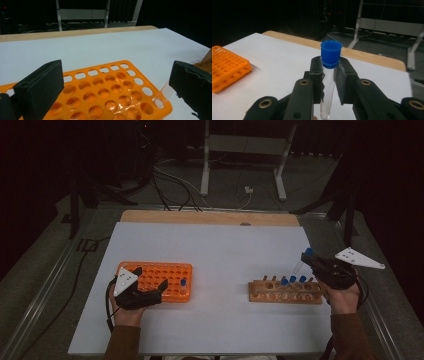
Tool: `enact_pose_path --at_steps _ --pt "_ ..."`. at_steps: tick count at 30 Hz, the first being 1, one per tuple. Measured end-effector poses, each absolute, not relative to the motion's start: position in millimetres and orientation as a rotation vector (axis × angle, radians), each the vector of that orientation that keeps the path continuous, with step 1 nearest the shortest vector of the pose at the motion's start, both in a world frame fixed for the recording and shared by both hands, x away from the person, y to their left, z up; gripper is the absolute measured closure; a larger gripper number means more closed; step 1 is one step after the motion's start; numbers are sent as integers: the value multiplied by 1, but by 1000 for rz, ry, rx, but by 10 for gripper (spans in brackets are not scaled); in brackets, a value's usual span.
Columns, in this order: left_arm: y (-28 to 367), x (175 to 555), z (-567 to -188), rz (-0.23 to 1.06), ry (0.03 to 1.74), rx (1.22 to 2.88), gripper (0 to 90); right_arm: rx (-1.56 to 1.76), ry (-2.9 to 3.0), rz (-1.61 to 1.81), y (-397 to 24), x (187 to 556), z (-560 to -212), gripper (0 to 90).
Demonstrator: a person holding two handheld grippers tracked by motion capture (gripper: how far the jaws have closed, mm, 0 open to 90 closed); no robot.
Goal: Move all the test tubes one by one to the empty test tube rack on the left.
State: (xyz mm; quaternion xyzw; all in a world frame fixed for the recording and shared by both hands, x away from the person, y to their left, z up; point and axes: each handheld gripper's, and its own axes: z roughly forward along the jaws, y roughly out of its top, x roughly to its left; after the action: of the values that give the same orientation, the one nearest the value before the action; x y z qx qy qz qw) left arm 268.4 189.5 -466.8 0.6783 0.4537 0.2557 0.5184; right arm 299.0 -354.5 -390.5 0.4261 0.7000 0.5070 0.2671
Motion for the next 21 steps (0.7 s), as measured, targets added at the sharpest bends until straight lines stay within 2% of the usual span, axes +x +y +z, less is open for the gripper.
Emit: enact_pose_path --at_steps 8,21 --pt "185 271 -447 630 1057 1596 6 1085 1947 1368 -323 312 -382 766" --pt "162 282 -431 618 1005 1648 7 1007 2028 1409 -272 319 -378 765"
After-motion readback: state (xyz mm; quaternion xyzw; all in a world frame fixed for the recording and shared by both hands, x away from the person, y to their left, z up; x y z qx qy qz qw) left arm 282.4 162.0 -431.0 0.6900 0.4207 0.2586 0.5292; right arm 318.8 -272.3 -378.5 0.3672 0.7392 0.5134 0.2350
